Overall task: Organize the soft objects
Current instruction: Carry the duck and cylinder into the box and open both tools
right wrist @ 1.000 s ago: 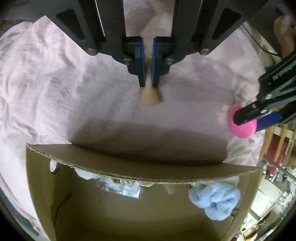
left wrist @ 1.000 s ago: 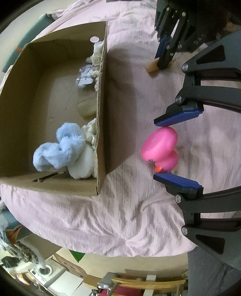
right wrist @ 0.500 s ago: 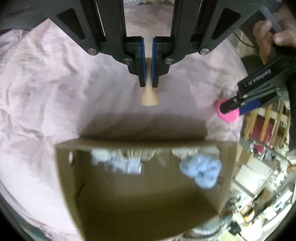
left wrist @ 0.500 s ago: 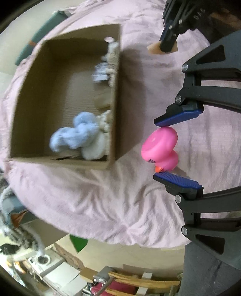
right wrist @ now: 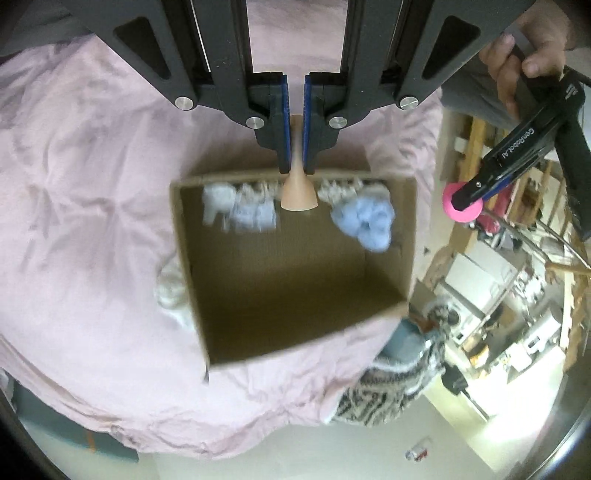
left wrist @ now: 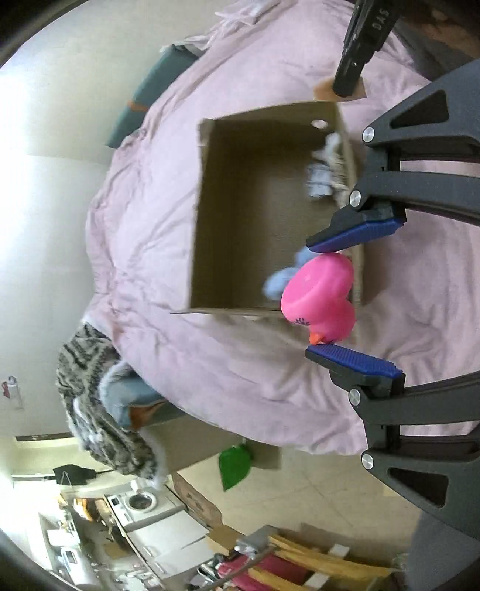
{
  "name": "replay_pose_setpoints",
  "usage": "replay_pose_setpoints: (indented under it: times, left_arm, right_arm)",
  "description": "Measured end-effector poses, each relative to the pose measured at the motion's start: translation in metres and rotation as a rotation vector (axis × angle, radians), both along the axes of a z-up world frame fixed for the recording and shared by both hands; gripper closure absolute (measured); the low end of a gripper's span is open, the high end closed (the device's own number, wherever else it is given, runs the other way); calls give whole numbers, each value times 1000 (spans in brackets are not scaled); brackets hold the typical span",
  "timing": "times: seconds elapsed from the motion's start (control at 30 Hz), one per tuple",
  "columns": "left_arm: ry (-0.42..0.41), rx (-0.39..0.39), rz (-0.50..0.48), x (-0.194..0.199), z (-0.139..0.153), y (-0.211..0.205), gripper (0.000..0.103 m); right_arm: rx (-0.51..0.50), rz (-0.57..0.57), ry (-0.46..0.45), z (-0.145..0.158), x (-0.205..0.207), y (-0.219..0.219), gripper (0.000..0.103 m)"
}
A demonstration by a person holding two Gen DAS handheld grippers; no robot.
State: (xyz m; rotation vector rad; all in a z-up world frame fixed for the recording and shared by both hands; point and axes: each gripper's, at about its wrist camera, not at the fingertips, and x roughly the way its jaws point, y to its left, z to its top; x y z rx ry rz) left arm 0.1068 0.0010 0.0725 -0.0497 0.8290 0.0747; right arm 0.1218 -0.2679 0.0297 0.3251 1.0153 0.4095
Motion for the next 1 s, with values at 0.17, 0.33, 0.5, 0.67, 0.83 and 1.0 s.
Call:
replay_pose_setpoints:
  times: [0.17,0.33,0.5,0.67,0.83,1.0]
  left_arm:
    - [-29,20,-12,28,14,-1,56]
    - [-55,41,-33,55,10,-12,56]
    - [-34,24,-67,76,-18,-22,55]
    - [17,0,-121,87,-49,-30,56]
    - [22,13,-164,87,-63,-40,55]
    - [30,40,-204,85,-68,-50,55]
  right_arm:
    - [9,-12,-63,22,24,1,96]
    - [-16,-20,-97,19,52,5,96]
    - [-5,-48,-50,-9,70,4,96]
    - [-22,-52,-7,-31,75,7,96]
    - [-46,-54,37,-49,79,12,96]
    - [-60,-33,57,-57,83,22,95]
